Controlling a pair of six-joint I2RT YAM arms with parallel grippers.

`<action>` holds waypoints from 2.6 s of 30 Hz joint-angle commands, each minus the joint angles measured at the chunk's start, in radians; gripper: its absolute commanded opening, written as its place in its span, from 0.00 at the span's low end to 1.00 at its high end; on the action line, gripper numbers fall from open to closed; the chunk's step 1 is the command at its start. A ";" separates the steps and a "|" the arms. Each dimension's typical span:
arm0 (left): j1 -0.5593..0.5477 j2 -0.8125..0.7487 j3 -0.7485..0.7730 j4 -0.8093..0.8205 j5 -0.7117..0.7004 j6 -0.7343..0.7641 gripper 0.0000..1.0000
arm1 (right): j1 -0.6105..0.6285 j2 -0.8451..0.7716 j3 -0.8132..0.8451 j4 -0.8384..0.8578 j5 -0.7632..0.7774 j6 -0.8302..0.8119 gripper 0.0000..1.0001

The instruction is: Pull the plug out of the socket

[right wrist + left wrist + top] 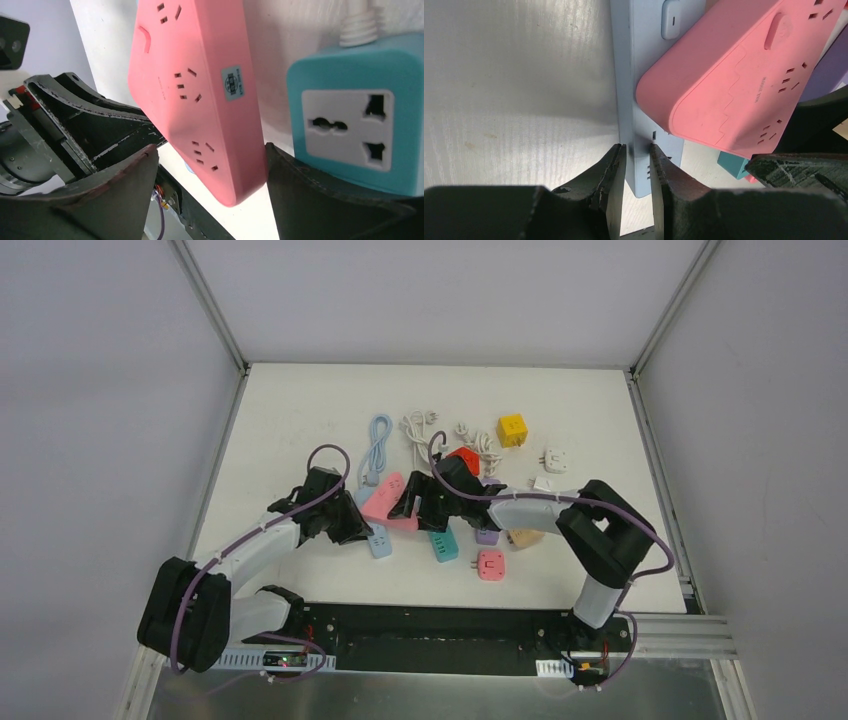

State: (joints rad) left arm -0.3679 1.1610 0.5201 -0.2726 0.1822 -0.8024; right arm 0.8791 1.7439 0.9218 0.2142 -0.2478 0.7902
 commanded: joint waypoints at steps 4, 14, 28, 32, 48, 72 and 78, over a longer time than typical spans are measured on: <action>-0.009 -0.041 -0.032 -0.137 -0.107 0.028 0.27 | -0.003 0.067 0.020 0.227 -0.093 0.128 0.67; -0.009 -0.230 -0.064 -0.139 -0.200 -0.013 0.54 | 0.091 0.106 -0.031 0.367 0.034 0.266 0.53; -0.009 -0.250 -0.118 -0.046 -0.100 0.050 0.63 | 0.079 0.145 -0.013 0.395 0.052 0.295 0.69; -0.009 -0.262 -0.145 -0.031 -0.095 0.052 0.62 | 0.055 0.152 -0.013 0.427 0.031 0.299 0.68; -0.009 -0.298 -0.146 -0.095 -0.160 0.054 0.38 | 0.041 0.258 -0.048 0.820 -0.094 0.412 0.16; -0.009 -0.297 -0.144 -0.176 -0.250 0.035 0.20 | 0.053 0.223 -0.056 0.849 -0.099 0.436 0.00; -0.009 -0.294 -0.142 -0.181 -0.255 0.036 0.19 | 0.040 0.204 -0.056 0.760 -0.084 0.497 0.00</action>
State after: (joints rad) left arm -0.3676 0.8368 0.3920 -0.3645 -0.0315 -0.7715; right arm 0.9115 2.0167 0.8463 0.9752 -0.3271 1.1984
